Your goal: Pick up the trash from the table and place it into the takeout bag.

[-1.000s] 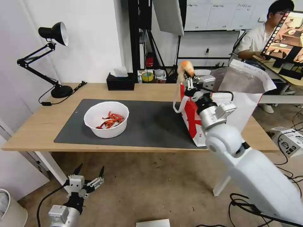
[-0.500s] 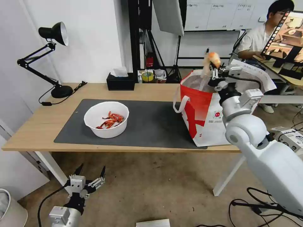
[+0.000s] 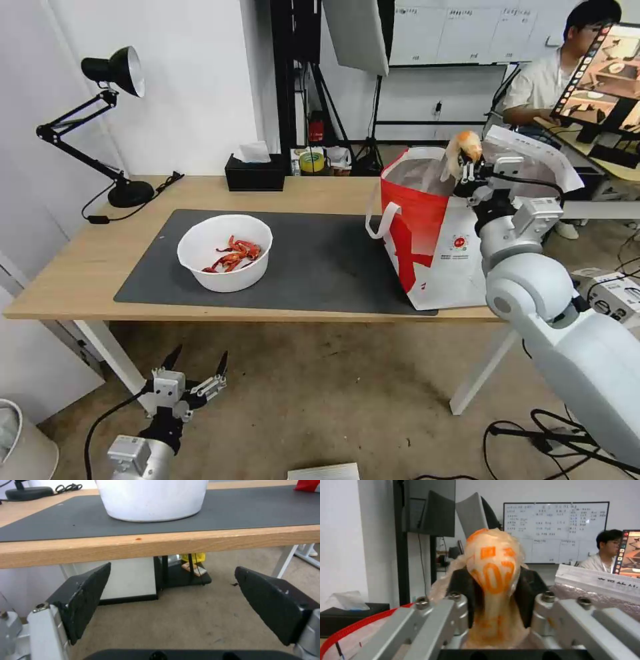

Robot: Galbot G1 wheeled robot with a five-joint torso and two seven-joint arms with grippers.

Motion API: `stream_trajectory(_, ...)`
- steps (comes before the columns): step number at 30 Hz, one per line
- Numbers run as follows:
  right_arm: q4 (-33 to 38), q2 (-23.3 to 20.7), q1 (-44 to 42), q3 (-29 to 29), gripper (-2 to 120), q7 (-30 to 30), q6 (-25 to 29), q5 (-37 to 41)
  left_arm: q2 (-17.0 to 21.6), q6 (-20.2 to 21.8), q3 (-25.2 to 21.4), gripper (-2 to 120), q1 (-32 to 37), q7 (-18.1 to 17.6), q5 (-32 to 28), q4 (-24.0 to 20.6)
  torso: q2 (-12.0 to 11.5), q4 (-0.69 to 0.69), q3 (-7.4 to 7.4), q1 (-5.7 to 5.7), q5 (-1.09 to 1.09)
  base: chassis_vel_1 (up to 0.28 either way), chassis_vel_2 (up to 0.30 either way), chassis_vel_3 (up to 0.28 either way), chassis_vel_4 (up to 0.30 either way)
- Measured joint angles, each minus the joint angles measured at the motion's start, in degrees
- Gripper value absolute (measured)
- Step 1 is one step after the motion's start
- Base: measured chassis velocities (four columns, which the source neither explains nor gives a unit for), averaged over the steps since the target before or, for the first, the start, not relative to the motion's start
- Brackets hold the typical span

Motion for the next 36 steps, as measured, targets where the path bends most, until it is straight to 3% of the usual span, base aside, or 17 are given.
stream_trajectory(18, 0.7, -0.8, -0.8, 0.1, 96, -0.3, -0.8, 0.0, 0.0, 0.0, 0.1, 100, 0.1, 0.1, -0.1, -0.2, 0.0, 0.00, 0.00, 0.00, 0.00, 0.000, 0.000, 0.000, 0.000)
stream_trajectory(27, 2.6, -1.6, 0.4, -1.3, 100, -2.7, -0.4, 3.2, -0.1, 0.0, 0.1, 100, 0.0, 0.1, -0.1, -0.3, 0.0, 0.00, 0.00, 0.00, 0.00, 0.000, 0.000, 0.000, 0.000)
stream_trajectory(36, 9.4, -3.0, -1.5, -4.9, 100, -14.3, 2.9, 8.8, -0.4, 0.0, -0.3, 100, 0.1, 0.1, -0.2, -0.6, 0.0, 0.00, 0.00, 0.00, -0.01, 0.000, 0.000, 0.000, 0.000)
